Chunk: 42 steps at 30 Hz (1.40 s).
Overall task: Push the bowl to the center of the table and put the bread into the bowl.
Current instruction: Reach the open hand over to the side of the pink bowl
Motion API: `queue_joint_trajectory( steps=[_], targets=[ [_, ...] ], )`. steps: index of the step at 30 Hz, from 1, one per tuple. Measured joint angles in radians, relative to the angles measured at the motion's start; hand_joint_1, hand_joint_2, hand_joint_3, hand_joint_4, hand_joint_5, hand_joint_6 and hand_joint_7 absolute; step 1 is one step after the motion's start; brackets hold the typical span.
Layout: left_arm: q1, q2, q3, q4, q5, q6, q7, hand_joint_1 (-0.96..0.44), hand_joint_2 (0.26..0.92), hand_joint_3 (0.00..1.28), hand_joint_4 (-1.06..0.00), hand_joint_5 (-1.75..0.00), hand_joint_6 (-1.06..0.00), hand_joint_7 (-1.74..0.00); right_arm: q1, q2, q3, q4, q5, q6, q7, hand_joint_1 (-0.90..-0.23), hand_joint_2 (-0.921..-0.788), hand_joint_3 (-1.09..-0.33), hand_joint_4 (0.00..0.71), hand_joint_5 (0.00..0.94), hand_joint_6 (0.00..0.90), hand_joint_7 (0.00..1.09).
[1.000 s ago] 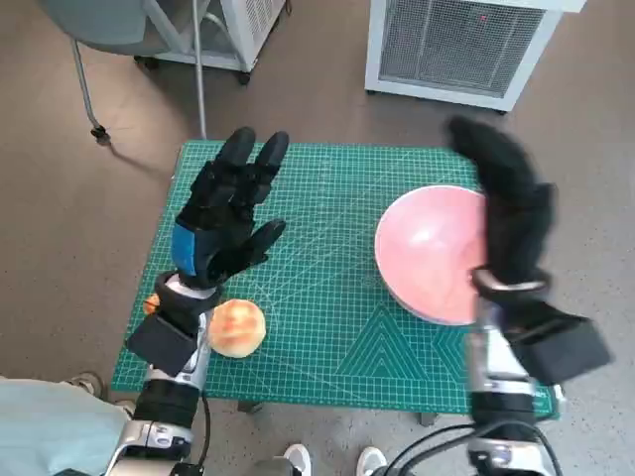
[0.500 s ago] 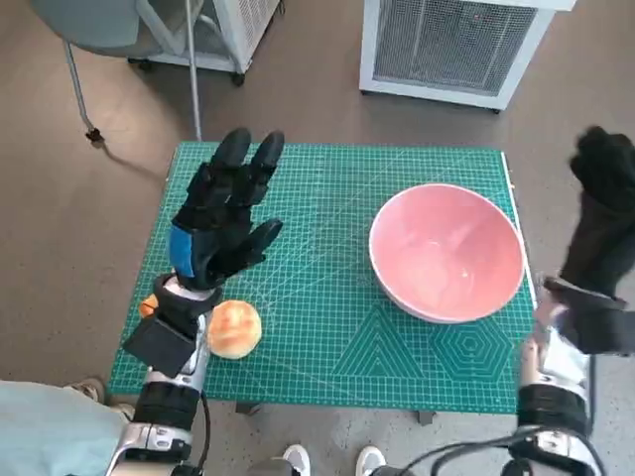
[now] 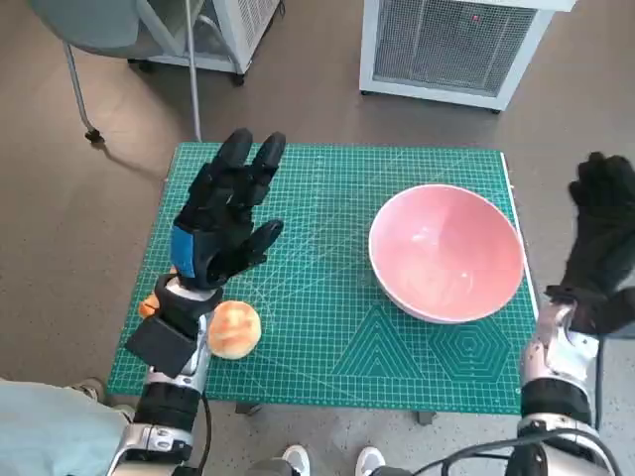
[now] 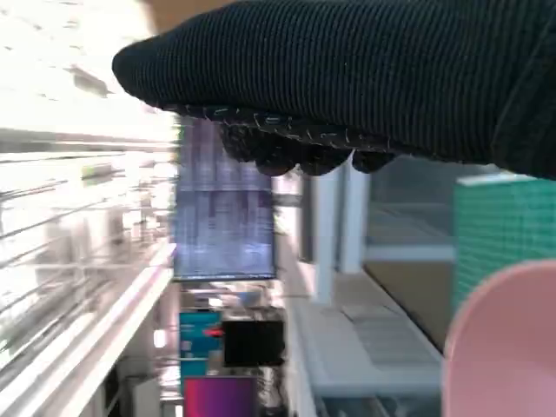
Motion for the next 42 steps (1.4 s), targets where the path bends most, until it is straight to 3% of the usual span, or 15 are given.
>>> queue_joint_trajectory(
  steps=[11,33,42],
  targets=[
    [0.0,0.0,-0.001,-0.011,0.0,0.006,-0.001,-0.11,0.921,0.27,-0.35,0.0,-0.48,-0.01,-0.027,0.044,0.001,0.08,0.006,0.109,0.012,-0.319,-0.921,-0.673,0.282,0.001,0.077,0.53],
    [0.039,0.013,0.005,-0.061,-0.001,0.027,-0.002,-0.12,0.921,0.27,-0.36,0.0,-0.49,-0.01,-0.118,0.12,0.034,0.146,-0.004,0.224,0.071,-0.328,-0.921,-0.666,0.301,0.006,0.149,0.4],
    [0.054,0.018,0.013,-0.082,0.0,0.038,0.003,-0.12,0.921,0.27,-0.36,0.0,-0.49,-0.01,-0.151,0.154,0.048,0.153,-0.009,0.25,0.073,-0.37,-0.921,-0.638,0.335,0.016,0.185,0.37]
  ],
)
